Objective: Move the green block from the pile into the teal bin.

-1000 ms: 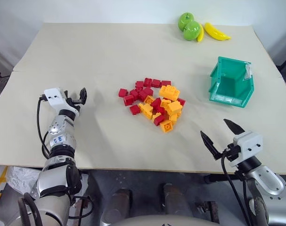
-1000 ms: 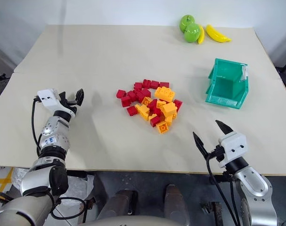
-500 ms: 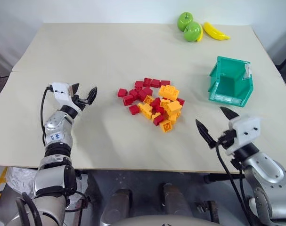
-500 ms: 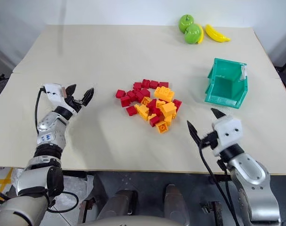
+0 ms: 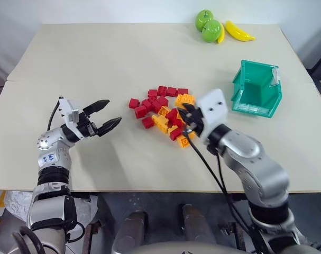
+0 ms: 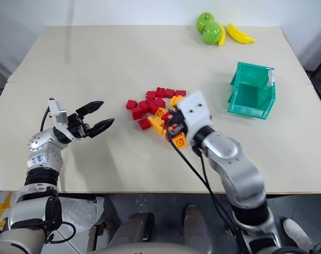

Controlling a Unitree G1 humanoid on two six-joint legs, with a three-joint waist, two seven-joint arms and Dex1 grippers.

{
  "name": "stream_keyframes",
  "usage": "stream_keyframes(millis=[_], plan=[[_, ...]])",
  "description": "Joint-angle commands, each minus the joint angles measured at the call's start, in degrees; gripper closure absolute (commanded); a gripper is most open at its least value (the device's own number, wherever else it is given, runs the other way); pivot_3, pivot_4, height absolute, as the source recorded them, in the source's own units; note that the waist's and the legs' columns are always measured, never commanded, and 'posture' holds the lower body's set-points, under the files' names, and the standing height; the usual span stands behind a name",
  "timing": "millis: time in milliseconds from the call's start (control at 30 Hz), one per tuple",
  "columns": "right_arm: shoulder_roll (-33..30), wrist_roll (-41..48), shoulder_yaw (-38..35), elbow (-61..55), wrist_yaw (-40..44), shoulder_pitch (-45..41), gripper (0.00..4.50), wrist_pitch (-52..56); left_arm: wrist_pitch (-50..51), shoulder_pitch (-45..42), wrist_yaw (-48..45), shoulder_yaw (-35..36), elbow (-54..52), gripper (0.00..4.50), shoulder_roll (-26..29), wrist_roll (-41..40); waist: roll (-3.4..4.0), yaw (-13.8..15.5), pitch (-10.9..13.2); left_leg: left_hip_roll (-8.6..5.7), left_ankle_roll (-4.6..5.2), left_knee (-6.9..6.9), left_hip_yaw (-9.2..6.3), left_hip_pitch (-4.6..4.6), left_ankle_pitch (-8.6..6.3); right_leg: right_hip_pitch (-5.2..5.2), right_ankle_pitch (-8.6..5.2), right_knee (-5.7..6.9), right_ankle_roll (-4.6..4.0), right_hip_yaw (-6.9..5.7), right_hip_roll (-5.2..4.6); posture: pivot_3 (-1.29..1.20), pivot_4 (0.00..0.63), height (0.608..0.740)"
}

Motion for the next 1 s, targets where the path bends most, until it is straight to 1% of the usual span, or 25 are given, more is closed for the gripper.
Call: stream_keyframes(millis=[33,133,267,400,533,600,667,833,1000], plan=[[3.79,-1.4,1.19,7.17,-1.67,-4.08,4.47,-0.62,0.08,0.58,-7.1,-1.3,-2.07,0.0,1.66,-0.65,0.0,-0.28,0.0,-0.01,0.0,0.0,0.0,0.0,0.0,0.0,0.0,0.01,0.0,0.0,0.0,0.0,0.15,0.74],[6.35,-4.13,2.78,16.32,-2.57,-6.96,4.47,-4.05,-1.41,0.52,-11.51,-2.83,-2.02,0.0,2.16,0.09,0.0,-0.5,0.0,-0.02,0.01,-0.01,0.0,0.0,0.0,0.0,0.0,0.02,0.0,-0.03,-0.01,0.0,0.15,0.74],[9.78,-6.71,2.61,24.01,-5.22,-8.78,4.47,-6.37,-1.88,-0.18,-12.07,-3.17,-2.71,0.0,1.12,-0.21,0.0,-1.16,0.0,-0.04,0.02,-0.03,0.0,0.0,0.0,-0.03,0.0,0.03,0.0,-0.03,-0.03,0.0,0.15,0.74],[10.51,-10.89,0.5,29.29,-10.4,-8.4,4.47,-8.18,-2.1,-0.73,-11.0,-3.75,-2.64,0.0,0.08,0.32,-0.01,-1.39,-0.01,-0.04,0.01,-0.04,0.04,0.01,0.01,-0.14,0.0,0.17,-0.01,-0.04,-0.03,0.0,0.15,0.74],[9.43,-12.3,-2.28,25.64,-11.85,-6.52,4.47,-6.78,-2.36,-0.97,-10.44,-3.7,-2.62,0.0,-0.34,0.19,-0.01,-1.34,-0.02,-0.03,0.0,-0.02,0.04,0.01,0.01,-0.14,0.0,0.19,-0.01,-0.04,-0.03,0.0,0.15,0.74],[5.5,-12.07,-5.05,16.92,-10.02,-2.23,4.47,-2.36,-2.61,-1.19,-9.73,-3.89,-1.95,0.0,-1.05,0.46,-0.01,-1.08,-0.02,-0.04,0.0,-0.01,0.04,0.01,0.01,-0.13,0.0,0.19,-0.01,-0.03,-0.04,0.0,0.15,0.74],[2.07,-11.68,-5.78,12.06,-7.69,1.2,4.47,0.41,-3.24,-1.67,-9.22,-4.16,-1.03,0.0,-1.93,0.74,-0.01,-0.84,-0.02,-0.05,0.04,-0.03,-0.03,-0.01,-0.01,-0.12,-0.01,0.19,-0.01,-0.06,-0.05,0.0,0.15,0.74],[-0.84,-11.61,-4.62,11.75,-4.71,1.09,4.47,2.14,-3.87,-2.92,-8.41,-4.24,0.04,0.0,-2.97,0.94,-0.03,-1.46,-0.03,-0.14,0.12,0.06,0.2,-0.08,-0.03,-0.17,0.0,0.16,0.0,-0.01,-0.08,0.0,0.15,0.74],[0.12,-11.15,-2.35,16.23,-1.22,-2.6,4.47,0.24,-4.49,-3.72,-8.12,-4.06,0.91,0.0,-3.44,1.08,-0.03,-1.95,-0.03,-0.1,-0.05,-0.05,0.36,-0.08,0.07,-0.52,-0.06,0.32,-0.13,0.1,0.08,0.0,0.15,0.74]])
